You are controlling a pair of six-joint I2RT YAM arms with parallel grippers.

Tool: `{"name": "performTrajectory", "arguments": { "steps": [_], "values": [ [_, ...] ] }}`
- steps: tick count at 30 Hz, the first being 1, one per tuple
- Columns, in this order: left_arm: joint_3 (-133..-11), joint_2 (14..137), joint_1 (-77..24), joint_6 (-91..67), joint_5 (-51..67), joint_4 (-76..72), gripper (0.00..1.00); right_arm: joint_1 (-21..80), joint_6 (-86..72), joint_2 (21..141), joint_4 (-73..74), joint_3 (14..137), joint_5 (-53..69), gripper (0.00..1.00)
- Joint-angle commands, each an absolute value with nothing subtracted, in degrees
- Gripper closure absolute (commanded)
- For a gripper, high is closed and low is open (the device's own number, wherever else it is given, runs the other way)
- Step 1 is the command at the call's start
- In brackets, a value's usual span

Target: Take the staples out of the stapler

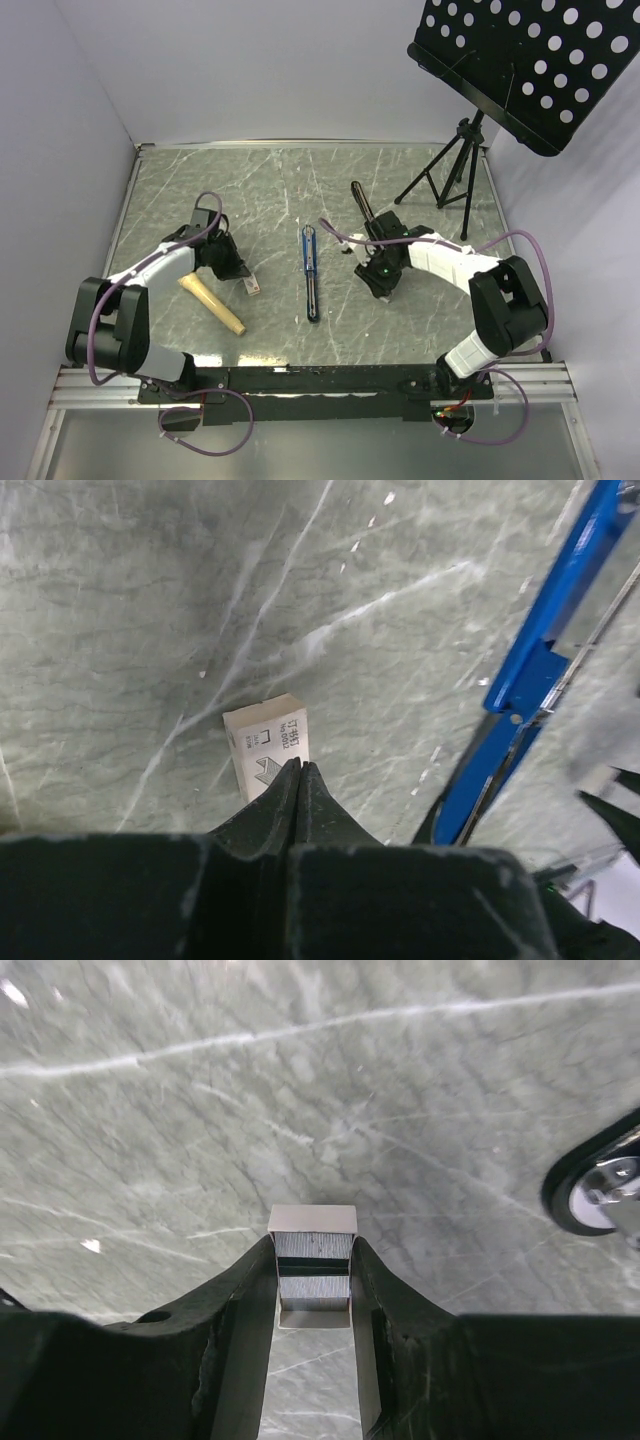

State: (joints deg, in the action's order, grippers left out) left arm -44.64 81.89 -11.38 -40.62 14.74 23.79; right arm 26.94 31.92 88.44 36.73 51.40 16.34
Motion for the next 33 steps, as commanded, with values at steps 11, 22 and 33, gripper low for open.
{"name": "performTrajectory", "arguments": {
  "steps": [11,22,33],
  "values": [
    [-48.7,81.6,-13.5,-43.1,9.6,26.7,0.99,32.6,20.4,88.5,40.6,63.9,19.4,0.68],
    [-57.3,80.1,-1.1,-41.1,15.0,27.3,0.99,48.2,4.1,96.1,37.0,76.7,14.8,0.68],
    [-50.0,80.7,3.7,-36.9,20.5,25.4,0.88,56.7,-7.3,110.7,33.7,86.5,8.2,0.66]
  ]
}}
